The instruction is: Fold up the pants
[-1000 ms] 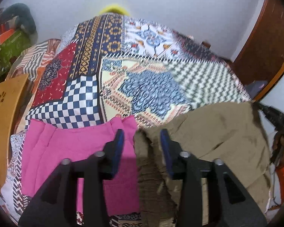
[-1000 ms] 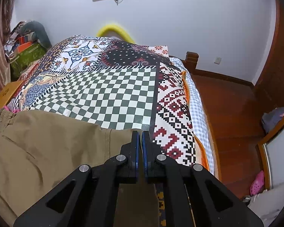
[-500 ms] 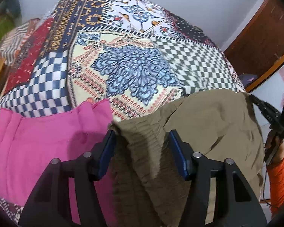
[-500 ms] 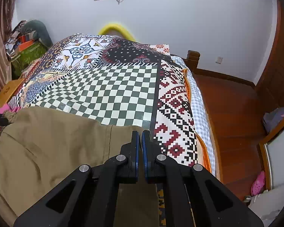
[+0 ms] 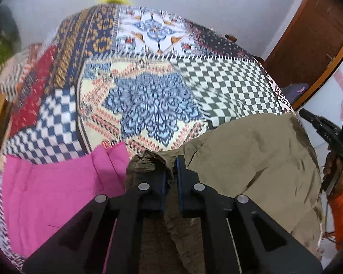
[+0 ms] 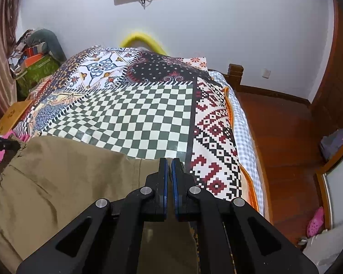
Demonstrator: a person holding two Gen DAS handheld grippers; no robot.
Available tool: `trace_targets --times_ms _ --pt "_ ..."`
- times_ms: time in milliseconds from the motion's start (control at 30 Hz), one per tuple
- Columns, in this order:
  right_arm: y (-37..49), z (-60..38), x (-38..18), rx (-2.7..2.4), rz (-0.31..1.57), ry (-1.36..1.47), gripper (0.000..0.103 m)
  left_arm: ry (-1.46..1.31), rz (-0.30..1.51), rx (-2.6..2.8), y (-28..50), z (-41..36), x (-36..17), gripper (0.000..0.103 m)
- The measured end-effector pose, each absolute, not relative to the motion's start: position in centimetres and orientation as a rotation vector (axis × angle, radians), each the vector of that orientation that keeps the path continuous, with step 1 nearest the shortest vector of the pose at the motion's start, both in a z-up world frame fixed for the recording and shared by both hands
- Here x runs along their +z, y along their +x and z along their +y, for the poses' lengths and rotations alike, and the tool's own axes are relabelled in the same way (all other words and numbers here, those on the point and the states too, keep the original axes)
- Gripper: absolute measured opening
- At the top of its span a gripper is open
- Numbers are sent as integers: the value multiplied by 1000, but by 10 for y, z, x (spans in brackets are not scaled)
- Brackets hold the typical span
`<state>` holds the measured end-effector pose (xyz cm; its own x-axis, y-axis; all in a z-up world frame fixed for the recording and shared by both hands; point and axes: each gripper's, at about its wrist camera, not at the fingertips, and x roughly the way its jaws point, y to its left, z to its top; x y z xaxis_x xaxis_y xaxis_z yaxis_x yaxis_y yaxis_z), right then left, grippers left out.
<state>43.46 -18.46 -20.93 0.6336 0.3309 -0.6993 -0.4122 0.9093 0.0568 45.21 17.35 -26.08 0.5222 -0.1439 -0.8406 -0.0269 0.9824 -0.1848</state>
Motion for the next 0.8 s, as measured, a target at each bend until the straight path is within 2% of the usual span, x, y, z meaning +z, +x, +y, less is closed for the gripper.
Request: trace_targets --times_ms 367,500,533,567,633,800 --pt "426 -193 -164 410 690 -73 3 -89 921 -51 436 159 -205 5" --pt "425 -202 -164 422 742 -41 5 -70 943 -48 433 155 -209 5" --pt "428 -204 -169 423 773 -40 12 -71 950 -44 434 156 -212 5" --pt "430 -204 -176 419 800 -52 25 -78 960 -40 435 157 -216 5" --pt "432 -204 -188 400 829 -88 41 -96 971 -39 437 160 -223 5" --pt "455 -193 -228 418 936 -115 42 -97 1006 -37 444 164 -249 5"
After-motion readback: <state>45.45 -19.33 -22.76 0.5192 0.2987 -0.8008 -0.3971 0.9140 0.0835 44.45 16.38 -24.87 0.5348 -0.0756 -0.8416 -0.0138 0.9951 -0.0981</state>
